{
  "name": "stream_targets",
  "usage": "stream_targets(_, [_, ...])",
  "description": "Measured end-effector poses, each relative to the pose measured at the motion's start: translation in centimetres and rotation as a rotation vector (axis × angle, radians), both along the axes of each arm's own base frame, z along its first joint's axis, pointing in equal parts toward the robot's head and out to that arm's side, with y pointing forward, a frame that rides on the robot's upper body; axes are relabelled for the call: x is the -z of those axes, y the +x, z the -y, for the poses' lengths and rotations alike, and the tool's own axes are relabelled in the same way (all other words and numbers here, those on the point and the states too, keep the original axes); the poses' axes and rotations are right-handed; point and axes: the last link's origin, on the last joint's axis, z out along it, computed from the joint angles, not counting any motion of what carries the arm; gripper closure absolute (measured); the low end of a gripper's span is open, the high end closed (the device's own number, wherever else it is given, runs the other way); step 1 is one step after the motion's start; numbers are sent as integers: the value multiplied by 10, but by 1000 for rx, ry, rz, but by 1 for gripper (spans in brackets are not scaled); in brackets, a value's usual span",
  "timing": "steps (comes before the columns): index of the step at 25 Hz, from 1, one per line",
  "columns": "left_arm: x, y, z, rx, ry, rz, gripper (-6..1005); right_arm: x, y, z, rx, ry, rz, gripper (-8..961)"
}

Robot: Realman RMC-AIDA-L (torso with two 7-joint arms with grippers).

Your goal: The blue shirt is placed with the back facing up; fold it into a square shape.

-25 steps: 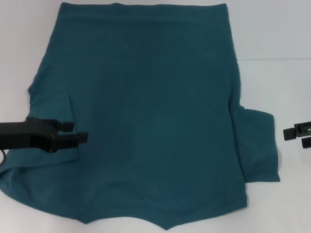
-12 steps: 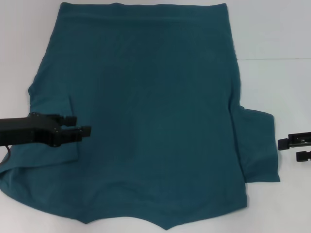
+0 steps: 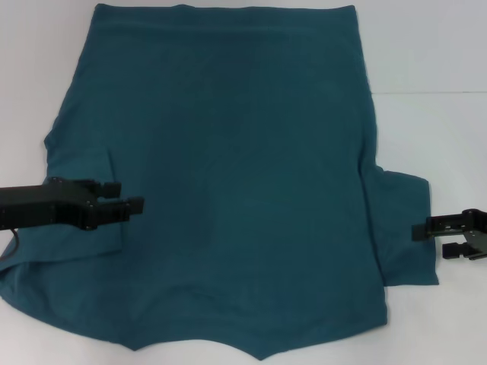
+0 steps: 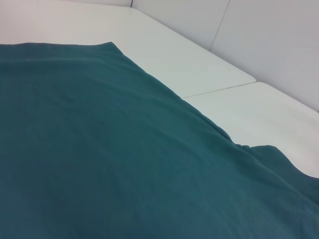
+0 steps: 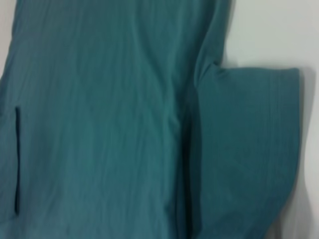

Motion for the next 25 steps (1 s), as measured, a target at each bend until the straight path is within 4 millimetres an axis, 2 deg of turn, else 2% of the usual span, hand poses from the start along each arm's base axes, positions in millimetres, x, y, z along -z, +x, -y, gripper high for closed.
stream_targets(9, [0,1,-1,2,0,1,418,10,-1,-4,3,17,3,132])
stream_targets(18, [0,1,-2,4,5,-2,418,21,-13,-10,-10,4,-14,166])
stream_targets(25, [0,1,-3,2,11,-4,418,21,-12,-9,-24,-2,-4,193])
